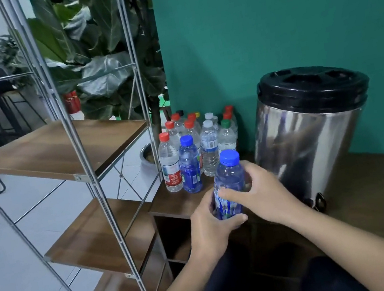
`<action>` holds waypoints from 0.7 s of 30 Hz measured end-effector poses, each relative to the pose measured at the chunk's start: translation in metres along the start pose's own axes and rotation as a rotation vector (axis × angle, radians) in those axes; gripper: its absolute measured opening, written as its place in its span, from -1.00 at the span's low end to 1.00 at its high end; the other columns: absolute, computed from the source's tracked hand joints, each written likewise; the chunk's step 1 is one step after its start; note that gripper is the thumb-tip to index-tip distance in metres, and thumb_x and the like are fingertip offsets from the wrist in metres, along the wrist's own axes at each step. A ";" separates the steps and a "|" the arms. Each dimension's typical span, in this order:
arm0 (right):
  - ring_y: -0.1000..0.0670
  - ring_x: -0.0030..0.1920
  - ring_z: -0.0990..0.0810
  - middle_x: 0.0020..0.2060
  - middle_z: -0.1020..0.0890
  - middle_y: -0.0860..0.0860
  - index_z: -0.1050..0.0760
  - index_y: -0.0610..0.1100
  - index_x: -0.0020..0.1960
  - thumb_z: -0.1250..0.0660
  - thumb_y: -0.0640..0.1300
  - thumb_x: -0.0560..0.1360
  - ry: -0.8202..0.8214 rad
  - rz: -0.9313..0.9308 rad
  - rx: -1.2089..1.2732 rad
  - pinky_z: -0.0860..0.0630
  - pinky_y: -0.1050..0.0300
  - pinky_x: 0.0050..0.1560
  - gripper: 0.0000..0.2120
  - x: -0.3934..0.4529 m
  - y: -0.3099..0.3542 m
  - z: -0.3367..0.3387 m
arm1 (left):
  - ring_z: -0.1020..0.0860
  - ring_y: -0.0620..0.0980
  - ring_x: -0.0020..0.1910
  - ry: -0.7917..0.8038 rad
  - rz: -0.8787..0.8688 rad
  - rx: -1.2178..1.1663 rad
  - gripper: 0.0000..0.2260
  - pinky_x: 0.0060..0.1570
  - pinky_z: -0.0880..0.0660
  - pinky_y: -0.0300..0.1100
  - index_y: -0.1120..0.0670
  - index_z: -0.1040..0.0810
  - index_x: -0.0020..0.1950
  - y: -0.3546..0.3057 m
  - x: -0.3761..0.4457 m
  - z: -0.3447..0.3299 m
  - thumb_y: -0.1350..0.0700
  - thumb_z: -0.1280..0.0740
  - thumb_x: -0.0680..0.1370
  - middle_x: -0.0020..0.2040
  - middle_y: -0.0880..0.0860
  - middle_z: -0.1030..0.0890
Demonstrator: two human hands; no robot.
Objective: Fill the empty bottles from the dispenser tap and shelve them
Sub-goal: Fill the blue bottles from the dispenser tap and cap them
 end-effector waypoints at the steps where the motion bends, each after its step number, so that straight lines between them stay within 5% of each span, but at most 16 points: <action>1: 0.27 0.11 -0.70 0.11 -0.75 0.23 -0.60 0.16 0.29 -0.68 0.07 0.45 0.029 -0.027 0.063 -0.63 0.17 0.20 -0.53 0.004 -0.002 -0.006 | -0.76 0.03 0.26 0.009 -0.008 0.001 -0.30 0.26 -0.69 -0.05 0.01 -0.64 0.44 -0.002 0.005 0.003 0.37 -0.72 0.37 0.24 -0.02 -0.79; 6: 0.33 0.01 -0.69 0.03 -0.76 0.23 -0.57 0.12 0.26 -0.72 0.02 0.40 -0.059 -0.060 0.059 -0.54 0.36 -0.02 -0.48 0.039 -0.012 -0.021 | -0.73 0.08 0.32 0.163 -0.005 0.091 -0.35 0.37 -0.63 0.30 -0.06 -0.65 0.46 -0.008 0.051 0.025 0.25 -0.72 0.42 0.31 0.00 -0.77; 9: 0.37 -0.02 -0.67 0.01 -0.75 0.23 -0.57 0.08 0.24 -0.72 -0.01 0.40 -0.130 -0.112 0.113 -0.50 0.44 -0.08 -0.49 0.062 -0.024 -0.021 | -0.63 -0.27 0.39 0.179 0.009 0.211 -0.30 0.44 -0.60 -0.02 -0.08 -0.59 0.59 -0.025 0.086 0.045 0.18 -0.72 0.49 0.34 -0.22 -0.72; 12: 0.26 0.04 -0.70 0.06 -0.75 0.20 -0.55 0.06 0.28 -0.74 0.02 0.38 -0.188 -0.150 0.131 -0.59 0.18 0.07 -0.43 0.075 -0.042 -0.022 | -0.60 -0.52 0.17 -0.004 -0.024 0.307 -0.50 0.18 -0.63 -0.31 -0.12 -0.63 0.51 -0.045 0.119 0.066 0.15 -0.62 0.60 0.22 -0.34 -0.65; 16: 0.32 0.01 -0.67 0.04 -0.74 0.21 -0.55 0.03 0.26 -0.75 -0.03 0.37 -0.195 -0.195 0.115 -0.61 0.14 0.11 -0.43 0.074 -0.064 -0.027 | -0.68 -0.27 0.11 -0.218 -0.168 0.516 -0.58 0.11 -0.70 -0.11 -0.08 -0.63 0.51 -0.064 0.156 0.074 0.01 -0.57 0.66 0.26 -0.21 -0.68; 21: 0.21 0.07 -0.69 0.07 -0.73 0.19 -0.53 0.10 0.28 -0.75 0.04 0.34 -0.159 -0.223 0.066 -0.64 0.03 0.15 -0.39 0.073 -0.081 -0.041 | -0.71 -0.09 0.00 -0.229 -0.191 0.726 -0.51 0.12 -0.68 0.07 -0.04 -0.59 0.53 -0.063 0.187 0.066 -0.06 -0.58 0.64 0.40 -0.05 -0.64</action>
Point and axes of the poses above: each hand's wrist, its own x-axis towards the middle knuckle, its own z-axis out of the back of the hand, y = z × x, the point moved 3 cm from there along x, towards the middle knuckle
